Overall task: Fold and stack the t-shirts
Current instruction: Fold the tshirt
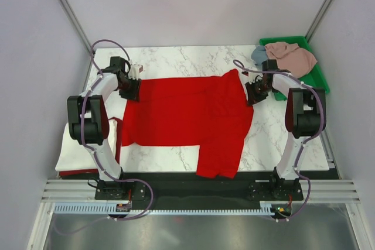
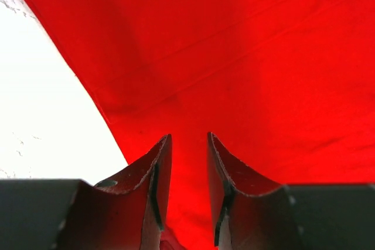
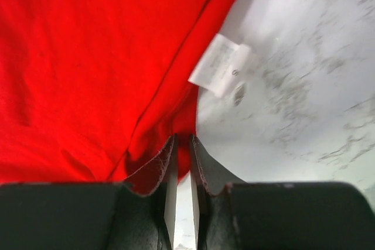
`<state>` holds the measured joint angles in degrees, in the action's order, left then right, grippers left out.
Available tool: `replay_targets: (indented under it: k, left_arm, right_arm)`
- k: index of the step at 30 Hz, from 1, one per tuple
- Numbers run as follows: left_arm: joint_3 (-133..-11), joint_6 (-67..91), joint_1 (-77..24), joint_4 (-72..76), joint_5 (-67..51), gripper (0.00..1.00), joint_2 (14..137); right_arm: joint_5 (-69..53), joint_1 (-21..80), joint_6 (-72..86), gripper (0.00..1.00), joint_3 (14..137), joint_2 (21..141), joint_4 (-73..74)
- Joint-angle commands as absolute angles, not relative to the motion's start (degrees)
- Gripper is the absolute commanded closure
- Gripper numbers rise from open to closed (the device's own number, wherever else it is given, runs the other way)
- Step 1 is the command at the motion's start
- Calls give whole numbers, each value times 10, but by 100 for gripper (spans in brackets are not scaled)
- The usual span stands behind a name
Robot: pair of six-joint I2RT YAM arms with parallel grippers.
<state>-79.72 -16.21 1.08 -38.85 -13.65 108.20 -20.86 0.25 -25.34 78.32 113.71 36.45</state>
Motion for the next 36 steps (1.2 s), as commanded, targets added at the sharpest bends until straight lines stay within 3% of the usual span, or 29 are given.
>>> replay_targets:
  k: [1, 10, 20, 36]
  left_arm:
    - [-802, -164, 7, -384, -126, 63, 1081]
    - [-803, -164, 7, -373, -114, 63, 1080]
    - [-833, -165, 7, -367, -125, 64, 1097]
    - [-875, -168, 7, -381, -134, 63, 1143]
  right_arm:
    - [-165, 3, -249, 80, 823, 1172, 343]
    - [-84, -24, -207, 83, 767, 1093, 345]
    - [-115, -25, -162, 80, 763, 1010, 363]
    - [-189, -25, -196, 76, 1076, 1288, 416]
